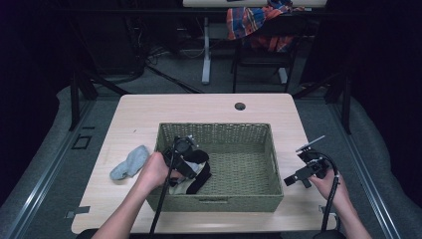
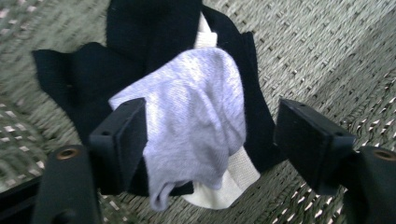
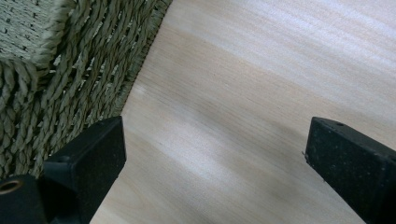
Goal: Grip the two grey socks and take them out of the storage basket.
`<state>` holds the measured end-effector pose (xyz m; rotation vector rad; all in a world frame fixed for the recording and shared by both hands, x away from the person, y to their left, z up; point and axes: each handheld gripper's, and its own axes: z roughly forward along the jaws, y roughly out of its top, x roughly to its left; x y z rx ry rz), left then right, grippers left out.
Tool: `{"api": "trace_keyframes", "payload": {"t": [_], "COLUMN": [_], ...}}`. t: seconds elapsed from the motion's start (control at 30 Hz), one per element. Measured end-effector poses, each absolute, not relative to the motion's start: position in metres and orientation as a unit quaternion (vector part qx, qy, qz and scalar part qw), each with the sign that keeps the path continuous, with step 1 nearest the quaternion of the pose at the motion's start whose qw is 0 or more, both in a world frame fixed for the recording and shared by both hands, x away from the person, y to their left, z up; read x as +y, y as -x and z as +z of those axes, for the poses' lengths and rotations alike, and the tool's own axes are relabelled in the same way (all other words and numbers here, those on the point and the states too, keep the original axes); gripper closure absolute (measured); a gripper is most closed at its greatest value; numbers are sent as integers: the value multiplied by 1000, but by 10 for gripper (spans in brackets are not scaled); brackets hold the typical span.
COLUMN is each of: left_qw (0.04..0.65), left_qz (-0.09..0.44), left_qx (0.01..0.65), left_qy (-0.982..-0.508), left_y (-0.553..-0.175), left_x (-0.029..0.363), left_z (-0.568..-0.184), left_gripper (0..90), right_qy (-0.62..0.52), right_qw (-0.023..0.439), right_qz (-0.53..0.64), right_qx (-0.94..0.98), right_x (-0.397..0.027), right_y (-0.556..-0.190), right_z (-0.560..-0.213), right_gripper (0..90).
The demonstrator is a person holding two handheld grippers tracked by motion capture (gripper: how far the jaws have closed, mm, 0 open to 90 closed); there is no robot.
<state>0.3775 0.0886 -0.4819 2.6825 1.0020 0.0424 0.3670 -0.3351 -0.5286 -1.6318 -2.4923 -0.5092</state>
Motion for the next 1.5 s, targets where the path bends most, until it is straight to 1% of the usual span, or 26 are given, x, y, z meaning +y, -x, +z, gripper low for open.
{"api": "trace_keyframes", "payload": {"t": [0.03,0.07,0.13,0.17,0.2,0.23,0.27,0.3,0.37,0.43,0.47,0.5,0.67,1.13,1.37,1.5], "left_qw": [132,132,125,122,122,117,117,117,119,121,122,121,130,175,218,224], "left_qz": [9,9,12,12,11,13,13,14,14,9,11,13,25,53,74,79], "left_qx": [342,342,342,342,343,344,344,347,349,348,349,349,342,339,332,334], "left_qy": [-930,-930,-931,-932,-931,-932,-932,-930,-930,-930,-929,-929,-930,-923,-915,-912], "left_y": [-377,-377,-377,-377,-378,-379,-379,-380,-381,-383,-383,-383,-380,-370,-365,-364], "left_x": [86,86,84,83,83,84,84,85,87,89,89,90,93,105,113,118], "left_z": [-485,-485,-488,-490,-491,-493,-493,-494,-495,-496,-495,-495,-485,-452,-428,-422], "left_gripper": [335,350,416,416,440,512,543,543,620,747,747,791,817,818,820,822], "right_qy": [541,539,536,536,537,539,539,547,544,535,535,545,535,538,541,540], "right_qw": [59,60,61,61,61,61,61,57,54,57,57,49,55,58,58,56], "right_qz": [-170,-167,-166,-166,-167,-168,-168,-185,-180,-163,-163,-178,-166,-164,-169,-171], "right_qx": [-822,-824,-826,-826,-825,-823,-823,-814,-818,-827,-827,-818,-827,-825,-822,-822], "right_x": [-335,-335,-336,-336,-336,-335,-335,-334,-334,-336,-336,-334,-336,-336,-336,-335], "right_y": [-367,-367,-367,-367,-367,-367,-367,-366,-366,-367,-367,-364,-367,-367,-367,-367], "right_z": [-529,-528,-528,-528,-528,-529,-529,-531,-529,-526,-526,-528,-526,-527,-528,-529], "right_gripper": [50,50,50,50,50,50,50,50,50,50,50,50,50,50,51,50]}}
